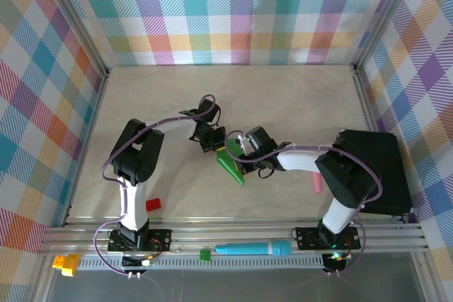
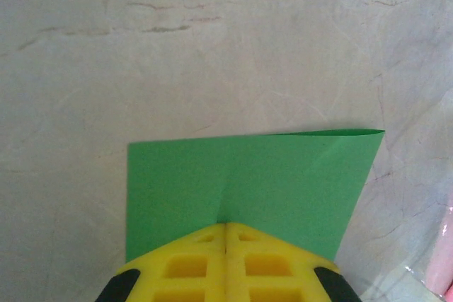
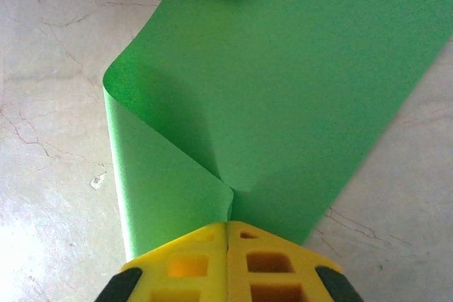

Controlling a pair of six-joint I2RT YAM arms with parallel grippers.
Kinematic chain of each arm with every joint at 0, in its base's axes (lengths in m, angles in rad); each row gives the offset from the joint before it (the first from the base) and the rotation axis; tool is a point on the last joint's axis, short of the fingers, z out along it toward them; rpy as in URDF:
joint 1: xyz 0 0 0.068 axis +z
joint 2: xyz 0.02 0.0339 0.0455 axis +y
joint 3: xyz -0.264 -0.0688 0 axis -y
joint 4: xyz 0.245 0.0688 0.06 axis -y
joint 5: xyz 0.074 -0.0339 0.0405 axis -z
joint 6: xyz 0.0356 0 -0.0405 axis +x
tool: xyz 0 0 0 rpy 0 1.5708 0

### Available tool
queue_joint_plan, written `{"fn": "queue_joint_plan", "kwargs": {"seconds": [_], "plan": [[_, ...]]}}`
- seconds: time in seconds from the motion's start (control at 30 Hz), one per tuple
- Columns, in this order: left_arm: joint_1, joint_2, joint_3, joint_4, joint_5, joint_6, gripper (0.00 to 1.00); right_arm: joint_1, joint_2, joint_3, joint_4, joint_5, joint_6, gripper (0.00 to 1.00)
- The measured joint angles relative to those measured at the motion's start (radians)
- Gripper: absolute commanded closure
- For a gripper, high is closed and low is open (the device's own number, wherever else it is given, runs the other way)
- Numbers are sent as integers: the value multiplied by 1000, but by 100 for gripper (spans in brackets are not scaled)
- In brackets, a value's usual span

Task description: Fold a paper plane with a square sheet of paper (pick it up from the middle)

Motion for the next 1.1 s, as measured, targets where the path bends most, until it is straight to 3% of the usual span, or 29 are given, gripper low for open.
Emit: {"fn": "queue_joint_plan", "kwargs": {"seconds": [0.43, 0.67, 0.93, 1.1], "plan": [[0, 0, 6, -8, -1, 3, 97, 0, 16, 7, -4, -1, 1, 100], [-7, -15, 13, -28, -38, -23, 83, -1, 19, 10, -7, -1, 23, 100], [-7, -233, -115, 39, -63, -140, 78, -7, 31, 25, -17, -15, 57, 100], [-17, -351, -290, 169, -53, -263, 85, -13, 36, 34, -28, -24, 72, 100]]}}
